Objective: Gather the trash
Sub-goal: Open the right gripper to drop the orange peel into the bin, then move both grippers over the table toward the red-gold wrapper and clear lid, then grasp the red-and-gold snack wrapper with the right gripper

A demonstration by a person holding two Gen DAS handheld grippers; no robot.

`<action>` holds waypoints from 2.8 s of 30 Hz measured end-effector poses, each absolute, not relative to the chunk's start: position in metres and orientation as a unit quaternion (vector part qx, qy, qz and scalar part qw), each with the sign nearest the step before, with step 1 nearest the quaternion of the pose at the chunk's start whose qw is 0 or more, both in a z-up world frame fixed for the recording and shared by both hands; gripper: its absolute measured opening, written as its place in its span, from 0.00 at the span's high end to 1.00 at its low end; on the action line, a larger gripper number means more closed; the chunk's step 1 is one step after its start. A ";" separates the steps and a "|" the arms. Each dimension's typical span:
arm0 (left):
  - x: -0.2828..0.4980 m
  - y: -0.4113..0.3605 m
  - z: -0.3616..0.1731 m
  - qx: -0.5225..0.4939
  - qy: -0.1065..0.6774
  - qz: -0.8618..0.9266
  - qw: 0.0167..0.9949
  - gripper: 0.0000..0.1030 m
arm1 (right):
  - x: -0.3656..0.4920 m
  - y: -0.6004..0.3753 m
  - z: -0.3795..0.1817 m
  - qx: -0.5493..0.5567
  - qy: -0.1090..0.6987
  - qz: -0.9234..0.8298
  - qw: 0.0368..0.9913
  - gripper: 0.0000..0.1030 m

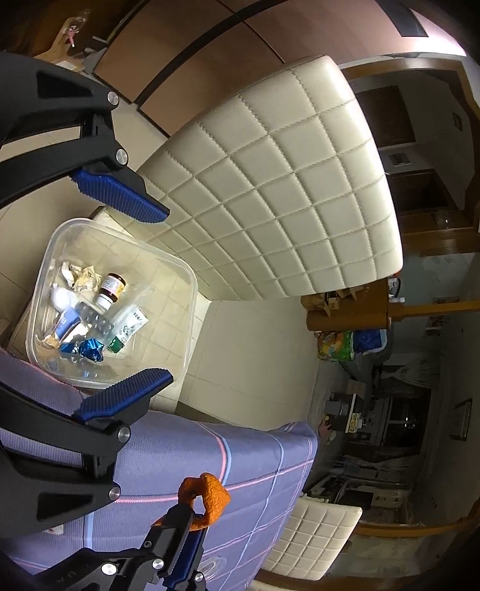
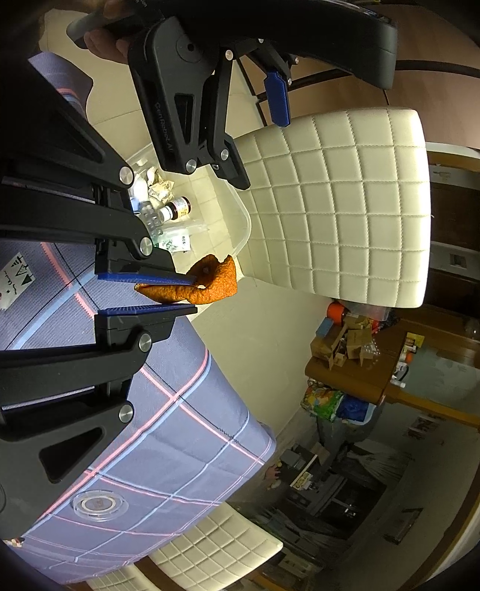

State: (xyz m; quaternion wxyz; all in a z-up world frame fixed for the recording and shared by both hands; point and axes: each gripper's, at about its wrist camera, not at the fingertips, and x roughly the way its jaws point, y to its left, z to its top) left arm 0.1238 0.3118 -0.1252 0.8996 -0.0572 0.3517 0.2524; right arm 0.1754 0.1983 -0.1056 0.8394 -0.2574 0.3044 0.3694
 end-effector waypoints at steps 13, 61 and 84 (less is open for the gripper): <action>0.104 0.336 -0.131 -0.075 0.358 0.285 0.886 0.23 | 0.168 0.219 -0.113 -0.269 0.309 0.395 0.822 0.90; 0.168 0.011 -0.117 0.047 0.388 -0.001 0.920 0.23 | 0.193 -0.184 -0.120 -0.085 0.370 0.078 0.922 0.24; 0.223 -0.087 -0.140 0.091 0.414 -0.026 0.905 0.23 | 0.239 -0.306 -0.165 -0.016 0.423 0.034 0.905 0.70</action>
